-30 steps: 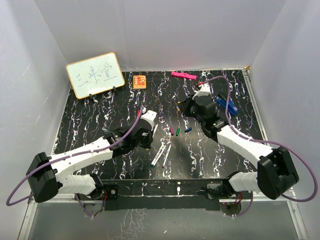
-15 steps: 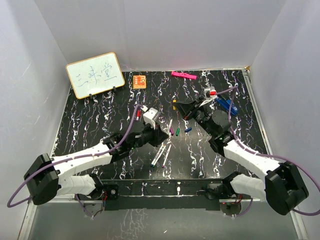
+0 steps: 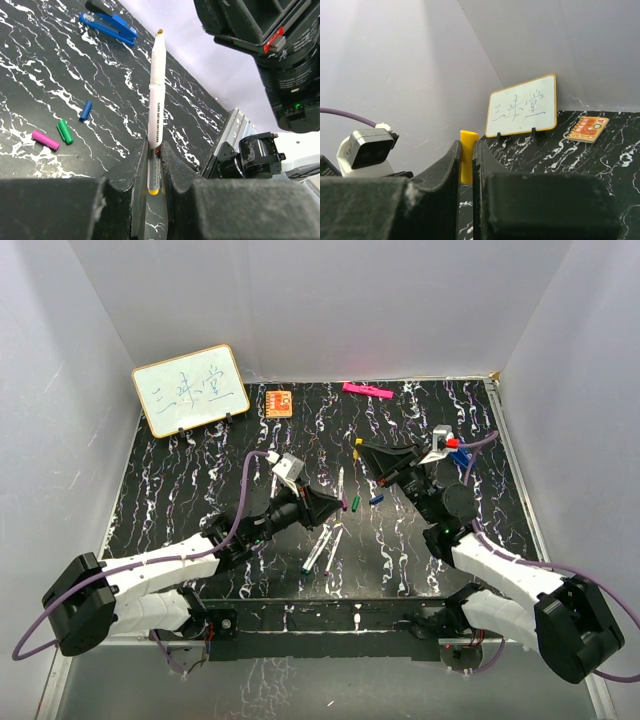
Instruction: Insert the pens into the pen caps
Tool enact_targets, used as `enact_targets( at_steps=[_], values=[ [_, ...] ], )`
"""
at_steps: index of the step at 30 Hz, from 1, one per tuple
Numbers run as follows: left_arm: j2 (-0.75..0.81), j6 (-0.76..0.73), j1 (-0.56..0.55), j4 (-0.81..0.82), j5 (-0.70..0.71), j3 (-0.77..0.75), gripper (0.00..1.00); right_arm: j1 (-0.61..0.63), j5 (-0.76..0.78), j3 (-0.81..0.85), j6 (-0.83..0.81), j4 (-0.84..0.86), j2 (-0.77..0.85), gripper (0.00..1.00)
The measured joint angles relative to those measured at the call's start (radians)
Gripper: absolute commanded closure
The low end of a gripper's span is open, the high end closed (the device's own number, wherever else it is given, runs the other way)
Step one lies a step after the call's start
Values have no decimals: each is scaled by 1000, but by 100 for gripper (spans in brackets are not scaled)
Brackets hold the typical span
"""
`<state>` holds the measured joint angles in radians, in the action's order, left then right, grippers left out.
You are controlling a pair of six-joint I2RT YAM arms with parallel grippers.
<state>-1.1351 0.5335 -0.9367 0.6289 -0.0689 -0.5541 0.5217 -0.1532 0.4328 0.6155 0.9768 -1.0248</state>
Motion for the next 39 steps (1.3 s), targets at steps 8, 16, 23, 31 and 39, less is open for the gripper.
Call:
enact_targets(
  at_steps=[8, 16, 23, 31, 39],
  values=[
    [-11, 25, 6, 61, -23, 0, 100, 0, -46, -4, 61, 106, -76, 100],
    [-23, 33, 13, 80, -43, -2, 100, 0, -84, -3, 80, 151, -90, 100],
    [-35, 36, 19, 82, -53, -9, 100, 0, -98, -3, 94, 175, -101, 100],
    [-40, 36, 21, 81, -63, -9, 100, 0, -112, -3, 103, 182, -132, 100],
    [-40, 36, 24, 81, -63, -9, 100, 0, -112, -3, 113, 189, -139, 100]
  ],
)
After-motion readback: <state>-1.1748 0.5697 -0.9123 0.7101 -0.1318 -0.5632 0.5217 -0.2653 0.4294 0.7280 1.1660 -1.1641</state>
